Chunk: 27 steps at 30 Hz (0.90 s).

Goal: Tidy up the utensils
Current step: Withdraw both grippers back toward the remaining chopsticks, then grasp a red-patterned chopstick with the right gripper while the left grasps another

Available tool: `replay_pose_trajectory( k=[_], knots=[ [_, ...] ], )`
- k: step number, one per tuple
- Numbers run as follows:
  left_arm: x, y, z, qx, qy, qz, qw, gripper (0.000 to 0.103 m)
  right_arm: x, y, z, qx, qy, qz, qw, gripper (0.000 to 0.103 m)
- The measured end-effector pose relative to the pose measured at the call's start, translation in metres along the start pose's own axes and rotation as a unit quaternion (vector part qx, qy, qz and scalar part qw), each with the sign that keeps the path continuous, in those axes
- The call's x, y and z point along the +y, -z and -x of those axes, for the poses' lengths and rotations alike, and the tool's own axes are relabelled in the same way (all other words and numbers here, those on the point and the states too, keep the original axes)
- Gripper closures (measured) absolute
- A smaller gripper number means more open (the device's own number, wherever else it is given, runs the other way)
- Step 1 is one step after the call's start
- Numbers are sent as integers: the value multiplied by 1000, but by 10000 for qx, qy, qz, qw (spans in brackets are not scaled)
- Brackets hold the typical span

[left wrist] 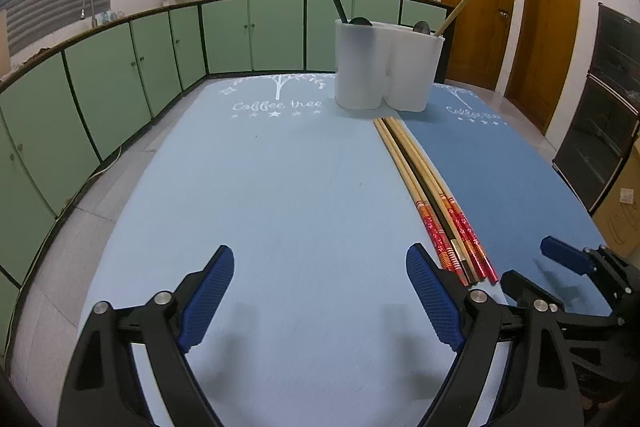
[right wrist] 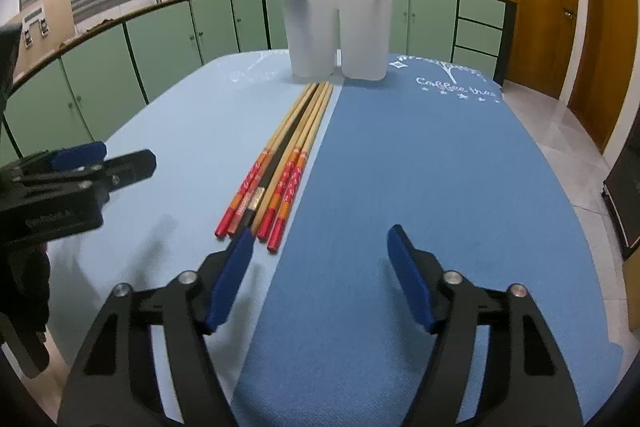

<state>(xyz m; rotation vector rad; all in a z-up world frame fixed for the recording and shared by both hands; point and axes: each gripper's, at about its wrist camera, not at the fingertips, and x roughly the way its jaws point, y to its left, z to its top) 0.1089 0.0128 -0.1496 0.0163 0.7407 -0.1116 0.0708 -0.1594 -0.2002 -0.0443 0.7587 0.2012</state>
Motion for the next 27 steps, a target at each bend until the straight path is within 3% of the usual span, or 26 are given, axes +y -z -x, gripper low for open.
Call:
replay_pose_trajectory(
  k=[4, 9, 13, 21, 24, 27],
  knots=[
    [1, -1, 0, 2, 36, 45, 10000, 17, 3, 1, -6, 133, 46, 104, 9998, 51],
    [0, 0, -1, 19, 64, 26, 10000, 17, -5, -1, -10, 196, 204, -6, 9996, 55],
    [0, 1, -2, 27, 66, 20, 10000, 17, -19, -1, -7, 215, 42, -288, 9993, 55],
    [-1, 4, -2, 65, 102, 32, 9999, 17, -12, -4, -12, 225, -83, -201, 9995, 56],
    [-5, 5, -3, 89, 184, 17, 9998, 17, -15, -8, -16, 245, -39, -284, 9993, 62],
    [-14, 7, -4, 133, 279, -81, 9995, 17, -16, -10, -19, 265, 17, -243, 9994, 79]
  ],
)
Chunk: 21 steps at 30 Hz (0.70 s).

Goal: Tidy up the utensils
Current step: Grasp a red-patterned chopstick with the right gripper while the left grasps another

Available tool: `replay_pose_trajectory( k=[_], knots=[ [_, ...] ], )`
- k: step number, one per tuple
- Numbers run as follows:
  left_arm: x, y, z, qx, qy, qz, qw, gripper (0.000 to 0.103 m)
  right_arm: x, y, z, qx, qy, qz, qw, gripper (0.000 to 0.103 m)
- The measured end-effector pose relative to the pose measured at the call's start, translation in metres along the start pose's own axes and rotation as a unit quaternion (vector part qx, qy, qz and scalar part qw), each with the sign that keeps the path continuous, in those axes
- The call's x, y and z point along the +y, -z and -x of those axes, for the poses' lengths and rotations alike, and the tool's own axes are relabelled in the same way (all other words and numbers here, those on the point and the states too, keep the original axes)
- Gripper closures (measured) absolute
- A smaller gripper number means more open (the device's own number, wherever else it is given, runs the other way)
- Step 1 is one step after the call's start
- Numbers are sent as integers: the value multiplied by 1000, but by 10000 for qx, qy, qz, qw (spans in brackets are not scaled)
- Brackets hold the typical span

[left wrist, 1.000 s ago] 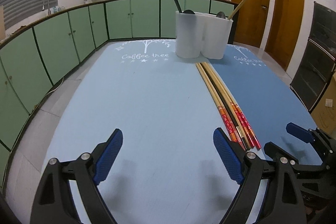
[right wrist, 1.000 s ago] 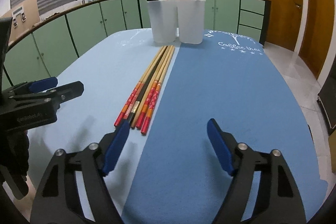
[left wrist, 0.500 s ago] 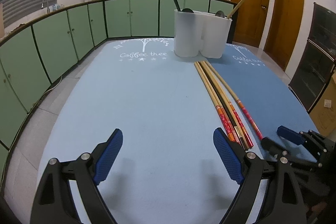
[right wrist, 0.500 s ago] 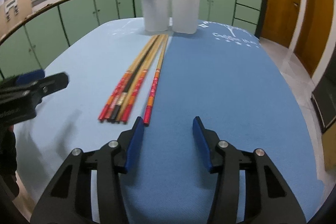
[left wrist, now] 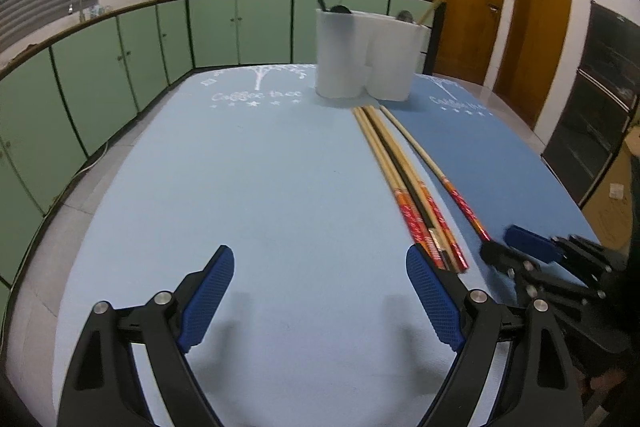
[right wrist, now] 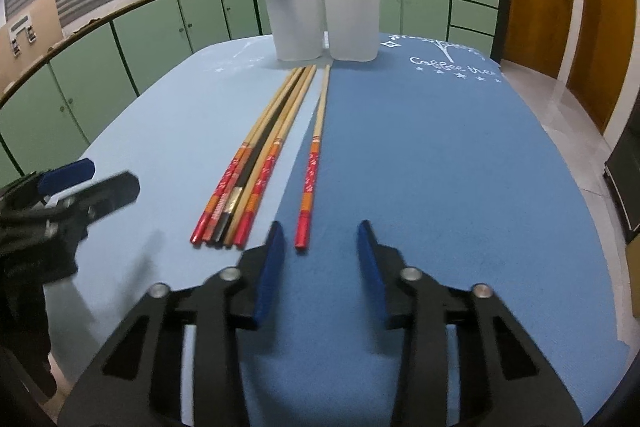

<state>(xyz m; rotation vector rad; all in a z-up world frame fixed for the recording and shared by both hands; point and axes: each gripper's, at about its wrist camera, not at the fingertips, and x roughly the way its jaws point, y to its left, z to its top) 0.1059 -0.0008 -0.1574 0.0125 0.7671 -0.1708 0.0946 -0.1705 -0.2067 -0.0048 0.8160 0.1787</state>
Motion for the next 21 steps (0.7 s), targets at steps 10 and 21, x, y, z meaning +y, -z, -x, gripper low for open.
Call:
replay_pose_trajectory(
  k=[10, 21],
  knots=[
    [-27, 5, -14, 299, 243, -274, 9989, 17, -20, 3, 6, -3, -120, -265, 9996, 98],
    [-35, 5, -33, 563, 56, -305, 9979, 18, -31, 5, 7, -19, -85, -413, 9991, 98]
  ],
)
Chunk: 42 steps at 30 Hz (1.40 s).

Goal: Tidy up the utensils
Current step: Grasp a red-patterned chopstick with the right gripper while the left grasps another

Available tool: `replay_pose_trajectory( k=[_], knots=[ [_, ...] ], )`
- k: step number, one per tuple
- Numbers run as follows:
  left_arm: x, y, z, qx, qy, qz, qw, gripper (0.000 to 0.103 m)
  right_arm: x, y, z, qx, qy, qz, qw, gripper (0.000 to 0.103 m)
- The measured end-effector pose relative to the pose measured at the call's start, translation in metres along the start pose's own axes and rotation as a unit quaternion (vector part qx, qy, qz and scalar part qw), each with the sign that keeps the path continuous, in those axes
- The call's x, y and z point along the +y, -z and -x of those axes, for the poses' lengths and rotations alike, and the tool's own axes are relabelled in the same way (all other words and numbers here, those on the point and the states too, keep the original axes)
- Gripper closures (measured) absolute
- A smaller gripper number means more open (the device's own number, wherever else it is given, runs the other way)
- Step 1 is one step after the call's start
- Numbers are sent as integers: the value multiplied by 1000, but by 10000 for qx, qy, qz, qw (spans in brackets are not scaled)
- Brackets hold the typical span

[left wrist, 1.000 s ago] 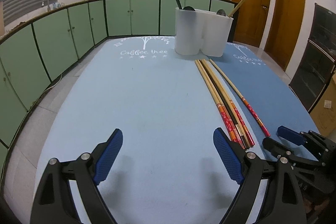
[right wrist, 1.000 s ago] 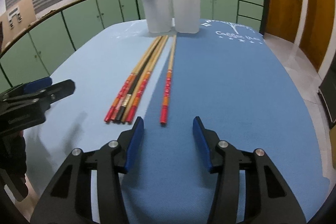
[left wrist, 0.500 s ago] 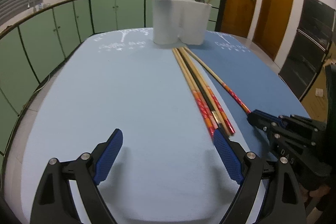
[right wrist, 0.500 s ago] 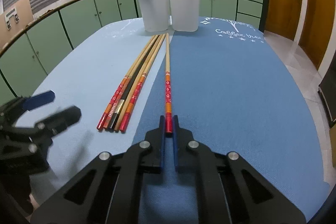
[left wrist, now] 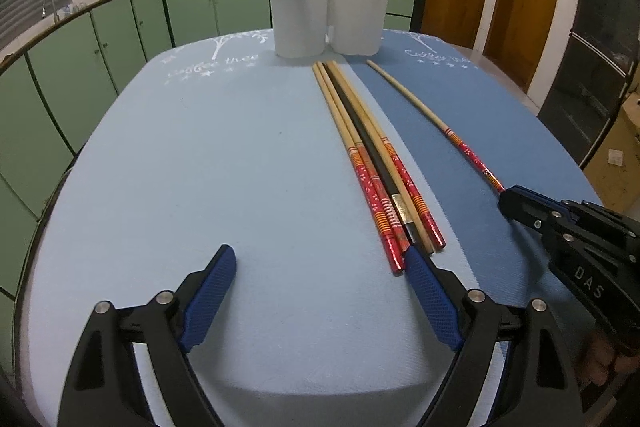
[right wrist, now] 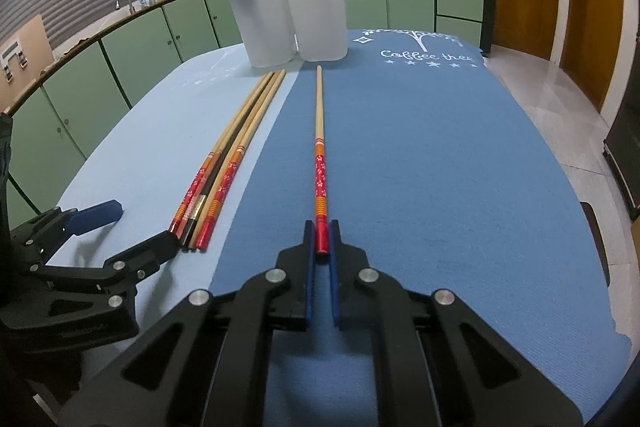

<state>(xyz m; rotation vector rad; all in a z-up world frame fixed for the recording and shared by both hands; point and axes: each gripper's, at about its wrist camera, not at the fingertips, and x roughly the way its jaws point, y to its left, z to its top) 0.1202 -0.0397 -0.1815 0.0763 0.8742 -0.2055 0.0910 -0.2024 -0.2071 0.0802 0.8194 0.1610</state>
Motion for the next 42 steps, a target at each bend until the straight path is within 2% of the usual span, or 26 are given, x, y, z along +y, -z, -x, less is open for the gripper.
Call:
replay_pose_trajectory(
  k=[7, 11, 15, 19, 23, 27, 29, 30, 32, 33, 35, 42],
  knots=[
    [8, 6, 7, -22, 74, 6, 10000, 19, -1, -1, -1, 3, -11, -12, 10000, 98],
    [7, 5, 5, -1, -98, -9, 10000, 20, -2, -1, -1, 4, -16, -15, 10000, 98],
    [21, 2, 5, -19, -266, 306, 9992, 21, -3, 0, -1, -5, -42, -21, 10000, 98],
    [21, 1, 5, -53, -188, 372, 9991, 24, 0, 0, -1, -15, -118, 65, 9999, 97],
    [15, 1, 4, -120, -162, 320, 9993, 40, 0, 0, -1, -29, -168, 63, 9998, 95],
    [9, 1, 5, -184, -139, 305, 9993, 48, 0, 0, -2, -39, -178, 83, 9998, 94],
    [8, 2, 5, -228, -158, 323, 9991, 60, 0, 0, -2, -35, -182, 98, 9998, 94],
    [7, 2, 5, -249, -174, 338, 9990, 63, 0, 0, -3, -37, -166, 102, 9998, 96],
    [6, 3, 6, -291, -183, 360, 9988, 79, 0, 0, -3, -31, -170, 101, 9998, 97],
    [5, 3, 6, -310, -165, 362, 9987, 82, 0, 0, -3, -31, -171, 101, 9998, 97],
    [3, 4, 6, -331, -132, 358, 9987, 96, 1, 0, -3, -23, -169, 109, 9998, 97],
    [9, -1, 18, -409, -30, 443, 9982, 97, 4, -8, 8, -63, -205, 284, 9994, 98]
  ],
)
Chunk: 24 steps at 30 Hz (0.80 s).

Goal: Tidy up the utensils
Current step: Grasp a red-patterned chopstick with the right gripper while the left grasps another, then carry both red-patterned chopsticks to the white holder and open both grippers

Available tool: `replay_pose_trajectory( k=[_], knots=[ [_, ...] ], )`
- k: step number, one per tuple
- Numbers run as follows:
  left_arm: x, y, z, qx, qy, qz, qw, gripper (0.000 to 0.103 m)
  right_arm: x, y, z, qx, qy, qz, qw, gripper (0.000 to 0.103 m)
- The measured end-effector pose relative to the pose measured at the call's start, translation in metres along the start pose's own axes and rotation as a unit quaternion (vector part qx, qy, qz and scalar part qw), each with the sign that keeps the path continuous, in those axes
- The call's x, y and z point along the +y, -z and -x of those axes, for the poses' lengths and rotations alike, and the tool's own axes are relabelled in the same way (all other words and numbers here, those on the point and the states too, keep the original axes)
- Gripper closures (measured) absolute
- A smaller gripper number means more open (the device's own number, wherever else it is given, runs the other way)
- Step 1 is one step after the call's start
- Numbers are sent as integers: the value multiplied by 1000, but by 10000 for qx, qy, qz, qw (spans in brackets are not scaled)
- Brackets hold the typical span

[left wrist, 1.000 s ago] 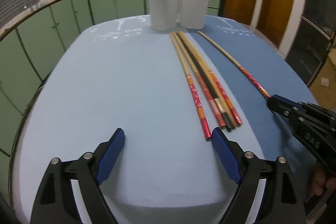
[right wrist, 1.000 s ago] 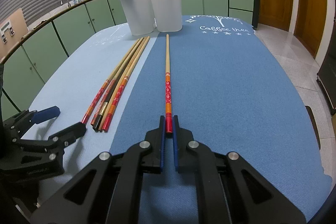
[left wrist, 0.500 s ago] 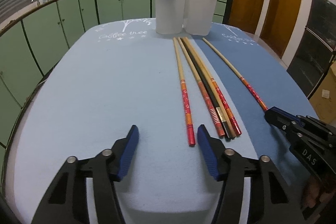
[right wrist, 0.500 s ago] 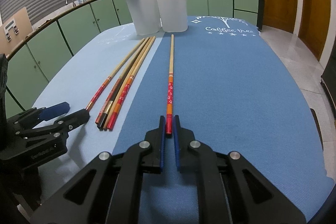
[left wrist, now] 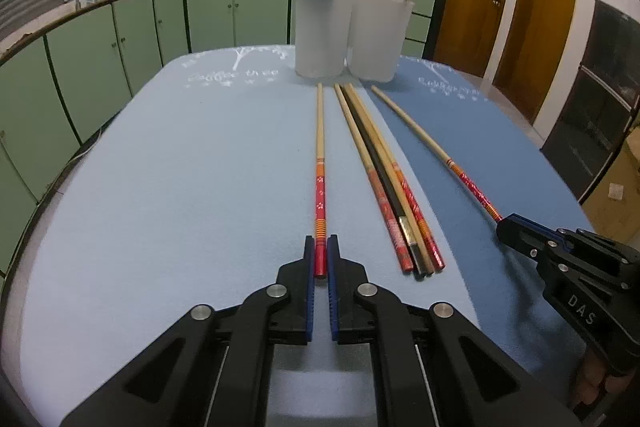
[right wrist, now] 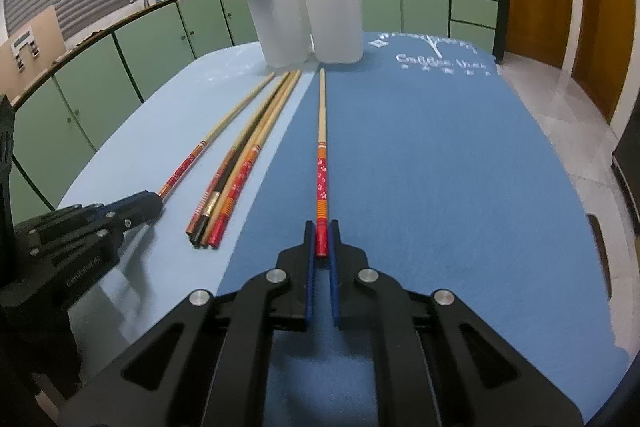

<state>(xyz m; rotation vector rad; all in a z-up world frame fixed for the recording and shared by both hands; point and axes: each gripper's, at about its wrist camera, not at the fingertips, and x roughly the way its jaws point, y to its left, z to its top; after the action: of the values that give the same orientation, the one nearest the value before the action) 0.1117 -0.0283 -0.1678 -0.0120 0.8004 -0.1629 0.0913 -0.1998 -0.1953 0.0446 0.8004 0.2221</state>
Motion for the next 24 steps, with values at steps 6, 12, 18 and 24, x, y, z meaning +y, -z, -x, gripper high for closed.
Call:
replay_pose_trajectory(
  k=[6, 12, 18, 24],
  knots=[
    [2, -22, 32, -370, -37, -163, 9992, 97, -1, -27, 29, -334, -102, 5, 9994, 98],
    [2, -57, 68, -925, 8, -242, 9954, 97, -6, -60, 61, -729, -211, -45, 9971, 98],
    [2, -94, 95, -1362, 181, -290, 9901, 97, -13, -100, 91, -1032, -396, -106, 9938, 98],
    [2, -125, 106, -1575, 366, -290, 9864, 97, -18, -140, 109, -1167, -636, -161, 9910, 98]
  ],
)
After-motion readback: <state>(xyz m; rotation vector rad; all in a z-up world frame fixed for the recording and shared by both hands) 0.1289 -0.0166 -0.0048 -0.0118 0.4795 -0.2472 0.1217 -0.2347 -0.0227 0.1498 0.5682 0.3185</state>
